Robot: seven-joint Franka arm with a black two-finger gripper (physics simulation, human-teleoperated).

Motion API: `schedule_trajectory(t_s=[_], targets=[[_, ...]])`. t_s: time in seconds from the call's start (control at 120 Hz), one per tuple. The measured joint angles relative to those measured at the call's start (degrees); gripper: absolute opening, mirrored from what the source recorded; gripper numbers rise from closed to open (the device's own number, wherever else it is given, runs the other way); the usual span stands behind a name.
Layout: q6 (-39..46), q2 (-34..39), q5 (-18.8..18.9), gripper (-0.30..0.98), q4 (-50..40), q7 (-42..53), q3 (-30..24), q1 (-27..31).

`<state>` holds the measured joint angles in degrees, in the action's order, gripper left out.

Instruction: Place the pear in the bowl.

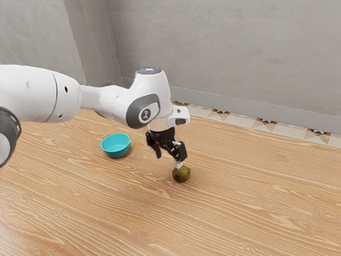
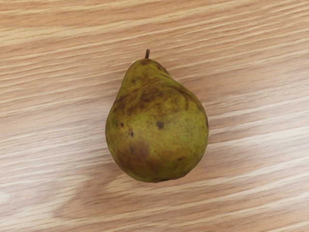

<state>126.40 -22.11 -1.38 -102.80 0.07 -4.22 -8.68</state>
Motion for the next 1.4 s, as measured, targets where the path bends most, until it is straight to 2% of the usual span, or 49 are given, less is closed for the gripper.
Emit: schedule_trajectory(t_s=[0.225,1.125,1.4], targets=[[0.4,-4.5,-0.1,0.69,2.7,-0.3,0.0,-0.6],[0.3,-14.9,0.0,0.69,11.7,-0.6,0.1,-0.7],[0.2,-16.0,-0.1,0.58,12.3,-0.6,0.0,-0.5]])
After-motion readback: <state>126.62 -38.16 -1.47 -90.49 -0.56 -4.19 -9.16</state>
